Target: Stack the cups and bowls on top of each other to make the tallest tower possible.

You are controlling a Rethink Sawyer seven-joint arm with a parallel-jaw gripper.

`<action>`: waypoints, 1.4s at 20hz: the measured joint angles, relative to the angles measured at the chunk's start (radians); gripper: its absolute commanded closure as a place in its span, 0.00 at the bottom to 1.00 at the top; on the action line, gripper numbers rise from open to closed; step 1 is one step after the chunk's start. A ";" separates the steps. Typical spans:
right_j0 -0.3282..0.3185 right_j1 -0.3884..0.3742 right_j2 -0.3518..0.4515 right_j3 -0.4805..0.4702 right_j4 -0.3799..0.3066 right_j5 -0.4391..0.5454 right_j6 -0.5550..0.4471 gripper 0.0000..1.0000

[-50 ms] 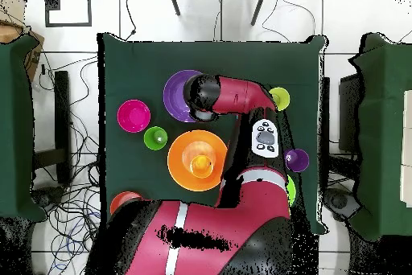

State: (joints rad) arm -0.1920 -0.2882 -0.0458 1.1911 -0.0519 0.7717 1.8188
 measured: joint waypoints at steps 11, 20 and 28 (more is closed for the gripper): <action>0.000 -0.003 0.000 0.007 0.000 0.000 0.000 1.00; 0.000 -0.028 0.000 0.044 -0.007 0.000 0.000 1.00; 0.000 -0.031 0.000 0.064 -0.020 0.000 0.000 1.00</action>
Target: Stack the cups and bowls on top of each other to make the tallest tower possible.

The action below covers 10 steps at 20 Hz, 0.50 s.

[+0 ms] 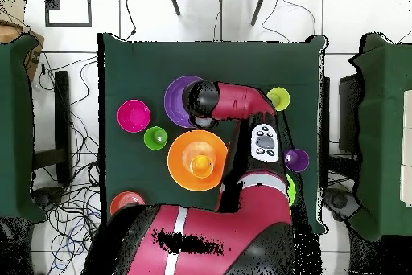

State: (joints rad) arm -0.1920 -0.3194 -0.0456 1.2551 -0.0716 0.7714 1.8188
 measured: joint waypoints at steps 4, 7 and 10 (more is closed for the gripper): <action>-0.001 -0.011 0.000 0.011 0.000 0.000 0.000 1.00; -0.001 -0.021 0.000 0.013 0.000 0.000 0.000 1.00; -0.002 -0.032 0.003 0.016 0.000 0.000 0.000 1.00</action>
State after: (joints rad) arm -0.1944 -0.3511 -0.0429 1.2710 -0.0720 0.7716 1.8188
